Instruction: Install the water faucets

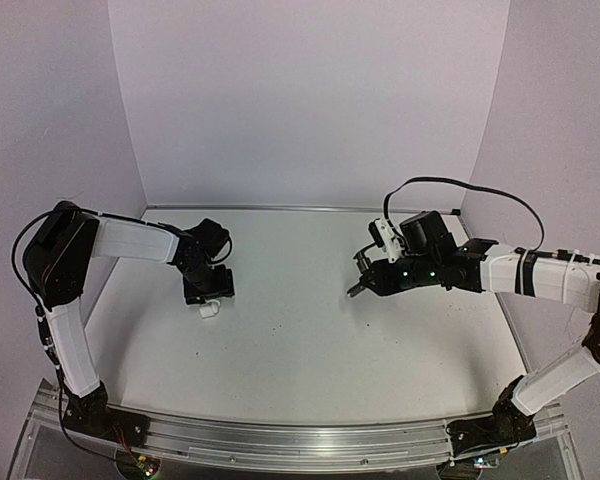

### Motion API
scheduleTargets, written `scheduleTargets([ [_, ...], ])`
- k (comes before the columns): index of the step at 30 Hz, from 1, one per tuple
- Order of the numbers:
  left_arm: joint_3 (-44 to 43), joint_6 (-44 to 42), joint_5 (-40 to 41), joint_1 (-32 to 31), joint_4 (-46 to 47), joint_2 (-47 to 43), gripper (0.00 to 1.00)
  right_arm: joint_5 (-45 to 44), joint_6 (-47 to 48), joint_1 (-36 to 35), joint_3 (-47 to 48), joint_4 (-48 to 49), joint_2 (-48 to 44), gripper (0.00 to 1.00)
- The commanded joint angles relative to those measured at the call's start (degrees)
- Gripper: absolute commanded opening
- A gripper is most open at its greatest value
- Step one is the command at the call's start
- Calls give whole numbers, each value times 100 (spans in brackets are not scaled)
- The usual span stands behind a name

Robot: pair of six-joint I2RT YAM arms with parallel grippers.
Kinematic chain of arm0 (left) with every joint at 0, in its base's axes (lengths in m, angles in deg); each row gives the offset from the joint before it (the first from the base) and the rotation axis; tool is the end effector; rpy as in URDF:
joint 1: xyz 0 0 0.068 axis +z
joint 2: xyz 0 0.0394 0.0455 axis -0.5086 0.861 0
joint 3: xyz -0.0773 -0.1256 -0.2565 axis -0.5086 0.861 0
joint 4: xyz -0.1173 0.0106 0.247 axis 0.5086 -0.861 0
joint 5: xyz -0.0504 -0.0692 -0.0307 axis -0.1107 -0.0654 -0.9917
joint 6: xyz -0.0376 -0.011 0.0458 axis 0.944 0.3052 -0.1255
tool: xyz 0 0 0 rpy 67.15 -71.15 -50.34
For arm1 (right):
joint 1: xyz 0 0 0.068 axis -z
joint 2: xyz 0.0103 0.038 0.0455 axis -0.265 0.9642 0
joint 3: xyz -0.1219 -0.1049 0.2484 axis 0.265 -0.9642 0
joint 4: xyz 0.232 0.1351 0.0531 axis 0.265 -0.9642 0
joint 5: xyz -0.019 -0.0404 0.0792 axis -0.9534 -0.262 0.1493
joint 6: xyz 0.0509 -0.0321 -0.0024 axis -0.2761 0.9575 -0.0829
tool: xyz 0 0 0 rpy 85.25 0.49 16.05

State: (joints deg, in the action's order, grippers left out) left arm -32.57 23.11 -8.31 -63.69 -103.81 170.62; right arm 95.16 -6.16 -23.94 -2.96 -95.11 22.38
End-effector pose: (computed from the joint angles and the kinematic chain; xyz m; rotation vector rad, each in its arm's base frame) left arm 0.3243 -0.2078 0.1573 -0.2404 2.7907 -0.2312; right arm 0.2498 0.2143 0.2612 -0.6000 2.2563 0.6826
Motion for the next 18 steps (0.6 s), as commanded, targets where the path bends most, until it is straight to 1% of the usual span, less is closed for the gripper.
scheduleTargets([
  [1,-357,-75,-30,-28,-144,176,61,66,-40,-29,103,223,-231,6],
  [3,-415,-142,-44,-28,-149,273,50,65,-39,-33,97,237,-247,5],
  [6,-443,-249,-122,-28,-151,304,41,71,-48,-36,75,245,-271,4],
  [8,-473,-346,-196,-28,-149,289,32,56,-56,-33,52,249,-296,3],
  [11,-421,-532,-597,-29,121,62,19,37,-65,-34,25,259,-328,3],
  [13,-195,-686,-1314,-28,675,-179,13,36,-66,-33,20,266,-330,3],
  [14,-2,-736,-1823,-22,1113,-336,9,35,-66,-33,19,271,-330,3],
  [16,422,-678,-2800,-22,2417,-634,4,31,-75,-33,19,276,-326,2],
  [18,845,-371,-3940,-23,3639,-702,1,43,-95,-35,11,280,-338,2],
])
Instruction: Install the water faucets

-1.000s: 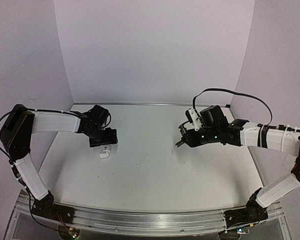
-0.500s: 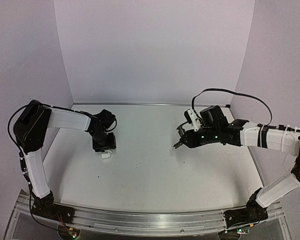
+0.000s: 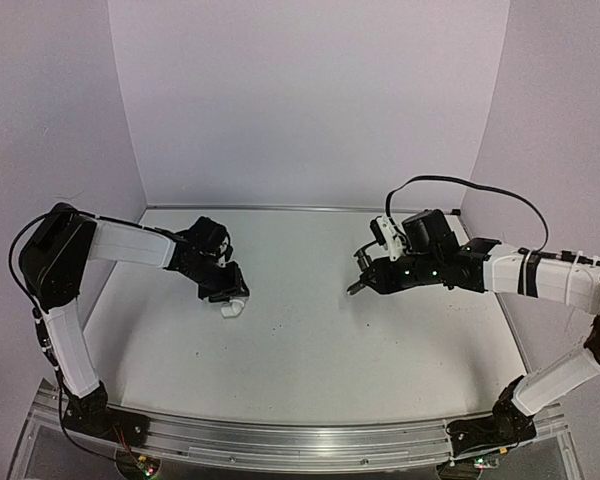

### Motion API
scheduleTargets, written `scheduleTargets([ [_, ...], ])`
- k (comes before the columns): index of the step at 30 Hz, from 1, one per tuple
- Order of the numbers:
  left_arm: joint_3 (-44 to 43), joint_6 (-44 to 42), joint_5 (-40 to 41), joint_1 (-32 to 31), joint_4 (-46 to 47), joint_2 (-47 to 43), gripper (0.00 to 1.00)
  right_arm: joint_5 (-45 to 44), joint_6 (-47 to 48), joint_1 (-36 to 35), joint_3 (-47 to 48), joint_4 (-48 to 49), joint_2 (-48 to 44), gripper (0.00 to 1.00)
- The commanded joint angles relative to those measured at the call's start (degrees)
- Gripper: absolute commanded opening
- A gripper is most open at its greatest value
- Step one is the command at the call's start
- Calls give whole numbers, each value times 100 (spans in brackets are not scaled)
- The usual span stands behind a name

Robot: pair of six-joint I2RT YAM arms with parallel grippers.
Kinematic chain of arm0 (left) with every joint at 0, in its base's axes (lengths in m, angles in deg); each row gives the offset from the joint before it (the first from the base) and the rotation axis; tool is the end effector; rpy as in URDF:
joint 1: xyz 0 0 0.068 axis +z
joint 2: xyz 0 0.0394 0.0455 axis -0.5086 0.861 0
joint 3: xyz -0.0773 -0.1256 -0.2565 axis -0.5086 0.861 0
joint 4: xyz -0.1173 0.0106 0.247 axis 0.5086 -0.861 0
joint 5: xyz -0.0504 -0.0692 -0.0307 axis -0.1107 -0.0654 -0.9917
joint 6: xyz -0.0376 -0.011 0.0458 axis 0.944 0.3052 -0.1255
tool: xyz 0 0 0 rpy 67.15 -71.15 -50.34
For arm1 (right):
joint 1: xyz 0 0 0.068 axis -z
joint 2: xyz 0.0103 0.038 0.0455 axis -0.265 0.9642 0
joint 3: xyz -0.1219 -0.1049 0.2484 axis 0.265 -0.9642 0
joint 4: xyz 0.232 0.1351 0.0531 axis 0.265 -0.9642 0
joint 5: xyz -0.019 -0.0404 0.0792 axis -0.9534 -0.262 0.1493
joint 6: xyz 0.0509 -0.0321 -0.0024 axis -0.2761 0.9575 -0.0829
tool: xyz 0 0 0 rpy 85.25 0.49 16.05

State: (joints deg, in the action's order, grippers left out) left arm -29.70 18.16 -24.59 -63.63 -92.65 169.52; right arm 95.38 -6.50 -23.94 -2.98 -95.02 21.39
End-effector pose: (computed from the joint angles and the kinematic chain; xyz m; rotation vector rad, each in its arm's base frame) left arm 0.3243 -0.2223 0.1607 -0.0223 2.7550 -0.6644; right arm 0.2477 0.2129 0.2666 -0.5933 2.2403 0.6961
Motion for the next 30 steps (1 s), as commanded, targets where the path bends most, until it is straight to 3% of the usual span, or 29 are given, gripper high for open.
scheduleTargets([
  [1,697,328,-2806,-33,3221,-539,0,29,-69,-33,13,278,-243,2],
  [3,952,969,-3655,-32,4727,-308,0,45,-96,-36,2,292,-248,1],
  [6,1163,1896,-4223,-57,6790,251,0,86,-147,-33,9,311,-251,1],
  [11,1072,2088,-4544,-179,8170,1125,0,79,-195,-45,-12,328,-307,0],
  [18,795,3727,-4619,-201,10704,2380,0,129,-263,-59,3,335,-301,0],
  [30,847,3469,-4338,-175,10768,2950,2,149,-285,-81,20,336,-295,0],
])
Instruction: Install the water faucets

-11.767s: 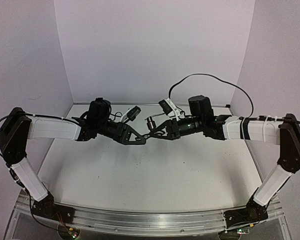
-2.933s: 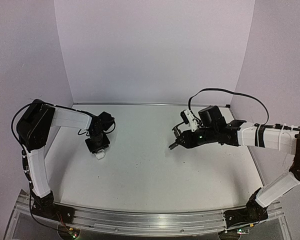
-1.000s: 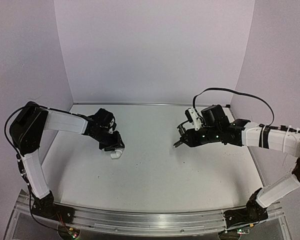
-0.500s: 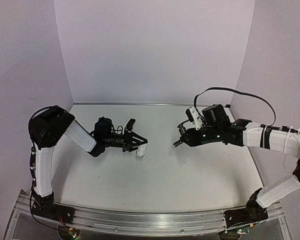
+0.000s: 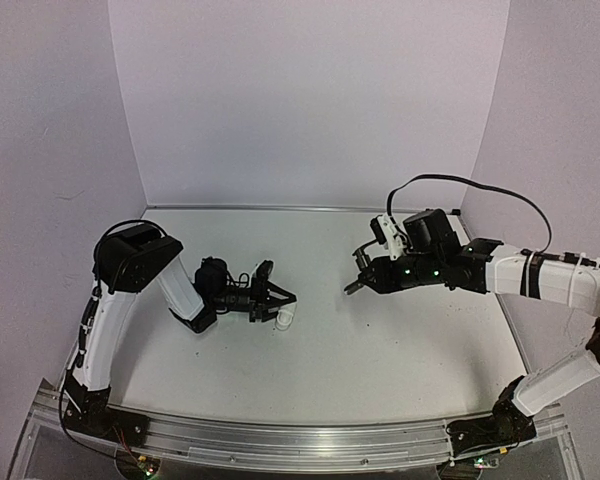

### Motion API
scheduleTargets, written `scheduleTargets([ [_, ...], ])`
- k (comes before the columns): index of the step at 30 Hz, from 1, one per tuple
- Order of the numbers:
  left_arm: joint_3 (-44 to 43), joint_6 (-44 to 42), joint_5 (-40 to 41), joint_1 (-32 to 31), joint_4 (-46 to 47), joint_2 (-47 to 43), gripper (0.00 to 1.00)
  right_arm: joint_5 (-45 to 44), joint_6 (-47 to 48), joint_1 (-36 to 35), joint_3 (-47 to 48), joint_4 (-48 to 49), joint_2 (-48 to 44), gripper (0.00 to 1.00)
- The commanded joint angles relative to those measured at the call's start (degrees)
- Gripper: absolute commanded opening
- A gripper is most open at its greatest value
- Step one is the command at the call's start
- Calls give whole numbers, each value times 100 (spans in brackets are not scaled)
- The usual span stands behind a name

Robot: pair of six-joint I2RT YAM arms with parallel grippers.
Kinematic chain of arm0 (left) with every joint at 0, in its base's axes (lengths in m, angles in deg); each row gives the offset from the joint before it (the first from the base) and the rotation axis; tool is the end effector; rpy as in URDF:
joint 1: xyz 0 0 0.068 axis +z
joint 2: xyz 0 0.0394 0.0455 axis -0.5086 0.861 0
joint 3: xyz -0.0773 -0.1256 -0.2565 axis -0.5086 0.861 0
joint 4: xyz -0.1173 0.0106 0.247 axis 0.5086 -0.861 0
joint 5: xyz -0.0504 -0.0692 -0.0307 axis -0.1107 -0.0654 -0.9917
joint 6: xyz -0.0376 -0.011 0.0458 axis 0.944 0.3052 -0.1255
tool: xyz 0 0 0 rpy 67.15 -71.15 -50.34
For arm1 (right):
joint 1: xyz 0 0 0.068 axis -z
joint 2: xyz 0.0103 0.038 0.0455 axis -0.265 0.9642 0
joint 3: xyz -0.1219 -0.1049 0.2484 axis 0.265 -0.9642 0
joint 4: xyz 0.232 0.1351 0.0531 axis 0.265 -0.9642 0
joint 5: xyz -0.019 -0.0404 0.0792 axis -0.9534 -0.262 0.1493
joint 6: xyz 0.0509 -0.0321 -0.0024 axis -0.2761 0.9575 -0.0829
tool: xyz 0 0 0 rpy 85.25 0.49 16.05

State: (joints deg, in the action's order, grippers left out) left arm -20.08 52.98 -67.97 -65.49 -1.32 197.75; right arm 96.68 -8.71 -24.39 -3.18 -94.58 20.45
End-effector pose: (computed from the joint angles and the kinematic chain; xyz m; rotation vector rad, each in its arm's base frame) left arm 0.3288 -0.2744 0.0641 0.2515 2.1757 -2.0446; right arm 0.2434 0.2139 0.2712 -0.5718 2.2357 0.7511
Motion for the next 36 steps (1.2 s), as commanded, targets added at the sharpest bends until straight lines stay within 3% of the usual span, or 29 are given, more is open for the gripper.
scheduleTargets([
  [1,-123,-20,15,11,1635,176,3,16,-65,-38,38,292,-198,0],
  [3,-150,1,26,7,1636,240,4,24,-73,-37,41,291,-184,0],
  [8,-66,-63,114,42,1623,203,24,29,-83,-41,16,294,-196,0],
  [14,104,-215,346,81,1460,170,35,44,-67,-45,6,306,-239,0],
  [24,326,-808,705,90,699,-92,41,67,-66,-58,-67,374,-340,0],
  [31,407,-921,904,99,484,-163,54,108,-74,-70,-100,426,-379,0],
  [36,485,-992,1017,135,420,-236,57,152,-74,-76,-123,458,-383,0],
])
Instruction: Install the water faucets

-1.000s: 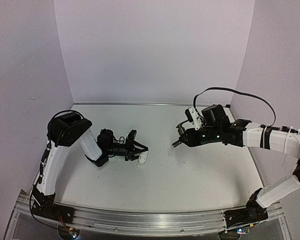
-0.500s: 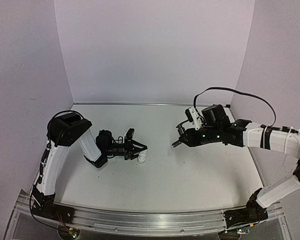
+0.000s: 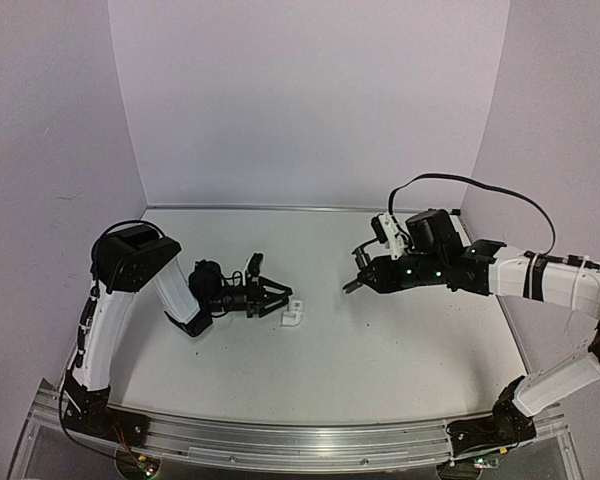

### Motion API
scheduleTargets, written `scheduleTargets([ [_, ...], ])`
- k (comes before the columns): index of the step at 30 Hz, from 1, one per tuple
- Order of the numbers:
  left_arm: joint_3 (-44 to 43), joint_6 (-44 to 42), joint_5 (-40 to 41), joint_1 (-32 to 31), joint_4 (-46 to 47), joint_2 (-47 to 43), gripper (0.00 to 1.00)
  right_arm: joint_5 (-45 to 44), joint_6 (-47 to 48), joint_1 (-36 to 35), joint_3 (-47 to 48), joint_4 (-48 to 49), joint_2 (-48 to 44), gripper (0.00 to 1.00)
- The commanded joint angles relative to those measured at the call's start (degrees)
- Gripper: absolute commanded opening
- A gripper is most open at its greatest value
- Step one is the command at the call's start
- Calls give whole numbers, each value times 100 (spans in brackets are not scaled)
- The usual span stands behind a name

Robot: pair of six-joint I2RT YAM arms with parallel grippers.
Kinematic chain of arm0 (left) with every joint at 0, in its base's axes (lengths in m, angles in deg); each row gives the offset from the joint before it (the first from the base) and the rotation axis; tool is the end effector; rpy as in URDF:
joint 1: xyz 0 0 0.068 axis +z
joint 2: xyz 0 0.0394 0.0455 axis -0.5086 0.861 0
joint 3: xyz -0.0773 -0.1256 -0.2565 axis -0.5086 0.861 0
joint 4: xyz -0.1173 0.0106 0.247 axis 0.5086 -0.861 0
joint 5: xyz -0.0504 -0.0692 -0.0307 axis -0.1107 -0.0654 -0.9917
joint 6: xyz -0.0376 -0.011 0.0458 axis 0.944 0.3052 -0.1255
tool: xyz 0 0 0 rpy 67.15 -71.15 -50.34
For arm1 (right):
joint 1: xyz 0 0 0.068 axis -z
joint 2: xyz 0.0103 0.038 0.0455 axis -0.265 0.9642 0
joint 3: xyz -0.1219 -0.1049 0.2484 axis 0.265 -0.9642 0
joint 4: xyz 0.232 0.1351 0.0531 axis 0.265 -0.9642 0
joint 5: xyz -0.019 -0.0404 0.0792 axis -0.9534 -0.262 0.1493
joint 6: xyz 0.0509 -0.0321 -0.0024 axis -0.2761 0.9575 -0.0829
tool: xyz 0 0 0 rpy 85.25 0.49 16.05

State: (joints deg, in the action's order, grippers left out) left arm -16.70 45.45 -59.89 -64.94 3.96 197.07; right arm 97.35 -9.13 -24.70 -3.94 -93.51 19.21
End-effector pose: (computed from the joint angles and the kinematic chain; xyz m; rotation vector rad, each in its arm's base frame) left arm 0.3264 -0.2631 0.0659 0.2562 2.0216 -1.8780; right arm 0.2389 0.2131 0.2749 -0.5743 2.2107 0.7794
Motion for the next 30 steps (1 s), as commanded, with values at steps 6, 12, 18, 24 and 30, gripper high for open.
scheduleTargets([
  [6,381,-669,457,157,-597,-638,70,-8,-70,-53,-58,351,-256,0],
  [12,547,-2083,1188,53,-2953,-1911,83,-467,50,-51,-26,129,-298,0],
  [18,199,-2782,2143,-314,-5087,-2659,81,-1370,168,-48,-64,-192,-511,0],
  [24,-846,-1720,1962,-700,-5691,-2099,68,-2728,107,-53,-52,-521,-853,0],
  [30,-1827,-37,1721,-832,-5864,-1425,73,-2691,283,-45,-43,-561,-1001,0],
])
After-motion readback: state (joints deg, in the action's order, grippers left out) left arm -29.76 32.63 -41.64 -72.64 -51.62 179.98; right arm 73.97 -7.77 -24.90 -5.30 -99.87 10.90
